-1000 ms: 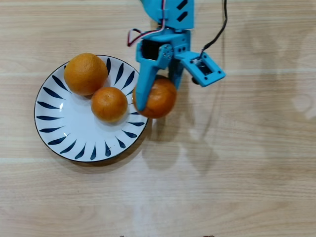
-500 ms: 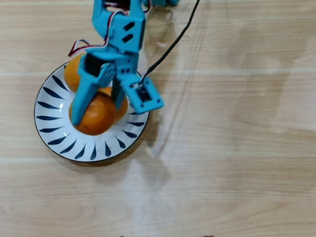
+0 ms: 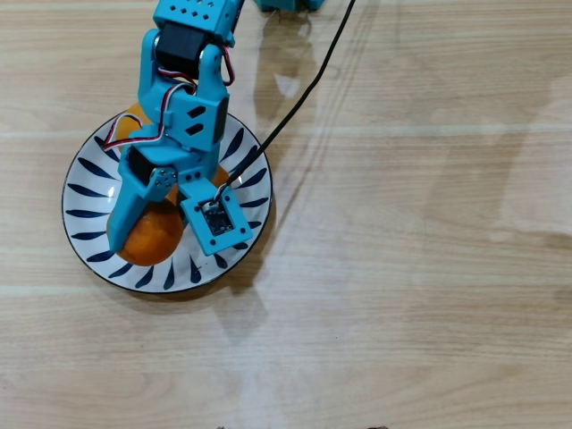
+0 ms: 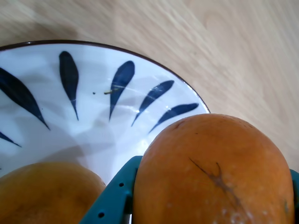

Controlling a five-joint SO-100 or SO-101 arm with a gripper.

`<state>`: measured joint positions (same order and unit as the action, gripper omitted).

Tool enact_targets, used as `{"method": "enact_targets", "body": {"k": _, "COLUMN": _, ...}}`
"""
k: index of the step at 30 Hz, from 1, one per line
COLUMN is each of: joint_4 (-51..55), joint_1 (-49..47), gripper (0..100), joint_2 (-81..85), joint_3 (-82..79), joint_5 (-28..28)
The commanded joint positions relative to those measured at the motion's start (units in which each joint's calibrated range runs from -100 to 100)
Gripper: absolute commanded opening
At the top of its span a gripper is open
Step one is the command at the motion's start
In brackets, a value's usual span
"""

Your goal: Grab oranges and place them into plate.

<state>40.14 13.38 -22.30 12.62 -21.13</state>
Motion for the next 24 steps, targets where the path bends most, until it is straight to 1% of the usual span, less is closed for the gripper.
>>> {"method": "enact_targets", "body": {"k": 1, "joint_4": -1.2, "joint_1": 0.9, "gripper": 29, "joint_2": 1.3, "joint_3": 4.6, "joint_5": -2.6}}
{"method": "enact_targets", "body": {"k": 4, "joint_4": -0.8, "joint_1": 1.0, "gripper": 34, "joint_2": 1.3, "joint_3": 4.0, "joint_5": -4.5}}
{"method": "enact_targets", "body": {"k": 8, "joint_4": -0.8, "joint_1": 0.6, "gripper": 41, "joint_2": 1.2, "joint_3": 4.0, "joint_5": -4.6}}
{"method": "enact_targets", "body": {"k": 10, "joint_4": -0.8, "joint_1": 0.4, "gripper": 41, "joint_2": 1.3, "joint_3": 4.0, "joint_5": -5.0}}
{"method": "enact_targets", "body": {"k": 13, "joint_4": -0.7, "joint_1": 0.3, "gripper": 42, "joint_2": 1.4, "joint_3": 3.9, "joint_5": -6.9}}
{"method": "enact_targets", "body": {"k": 17, "joint_4": -0.6, "joint_1": -0.5, "gripper": 42, "joint_2": 2.0, "joint_3": 3.9, "joint_5": -7.2}}
{"method": "enact_targets", "body": {"k": 20, "joint_4": -0.6, "joint_1": -0.9, "gripper": 41, "joint_2": 2.3, "joint_3": 3.9, "joint_5": -7.2}}
{"method": "enact_targets", "body": {"k": 22, "joint_4": 2.9, "joint_1": -2.3, "gripper": 35, "joint_2": 4.6, "joint_3": 3.9, "joint_5": -7.2}}
{"method": "enact_targets", "body": {"k": 24, "joint_4": 6.4, "joint_1": -3.1, "gripper": 25, "joint_2": 7.4, "joint_3": 3.9, "joint_5": -6.7}}
